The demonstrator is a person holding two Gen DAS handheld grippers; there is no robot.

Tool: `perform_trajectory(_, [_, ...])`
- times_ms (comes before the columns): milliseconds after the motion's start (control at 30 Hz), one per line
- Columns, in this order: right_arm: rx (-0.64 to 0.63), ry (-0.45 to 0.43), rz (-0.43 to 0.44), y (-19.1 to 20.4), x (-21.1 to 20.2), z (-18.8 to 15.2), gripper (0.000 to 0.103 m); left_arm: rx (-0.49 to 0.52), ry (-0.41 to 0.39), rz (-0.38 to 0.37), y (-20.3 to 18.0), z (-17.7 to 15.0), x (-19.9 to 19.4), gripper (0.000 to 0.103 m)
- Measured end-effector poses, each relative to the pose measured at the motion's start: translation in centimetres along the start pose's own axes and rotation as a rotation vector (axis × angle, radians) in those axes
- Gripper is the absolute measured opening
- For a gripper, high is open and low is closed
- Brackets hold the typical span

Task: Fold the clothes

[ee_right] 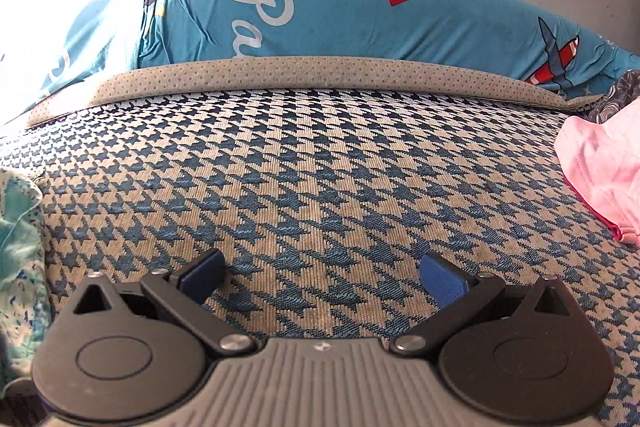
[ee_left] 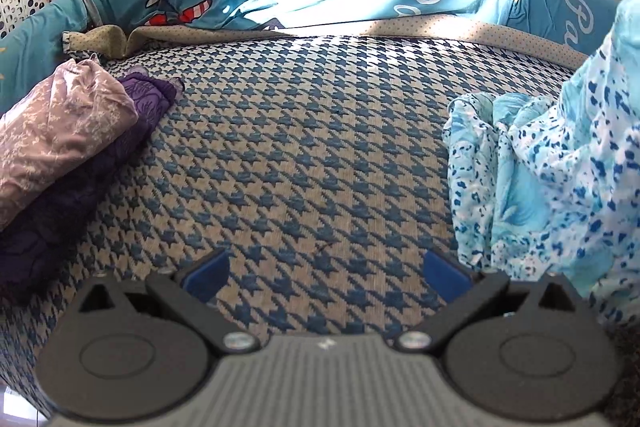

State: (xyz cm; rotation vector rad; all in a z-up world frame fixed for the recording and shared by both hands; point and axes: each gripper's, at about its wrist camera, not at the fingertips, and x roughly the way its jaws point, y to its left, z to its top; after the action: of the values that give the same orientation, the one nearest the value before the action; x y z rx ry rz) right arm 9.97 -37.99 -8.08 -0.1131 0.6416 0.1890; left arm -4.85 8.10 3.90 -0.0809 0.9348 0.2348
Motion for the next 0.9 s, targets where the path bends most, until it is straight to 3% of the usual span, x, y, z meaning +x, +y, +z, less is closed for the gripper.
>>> perform_trajectory(900, [0.0, 0.0, 0.0, 0.01, -0.01, -0.01, 0.103, 0.002, 0.007, -0.033, -0.65, 0.51, -0.17, 0.103])
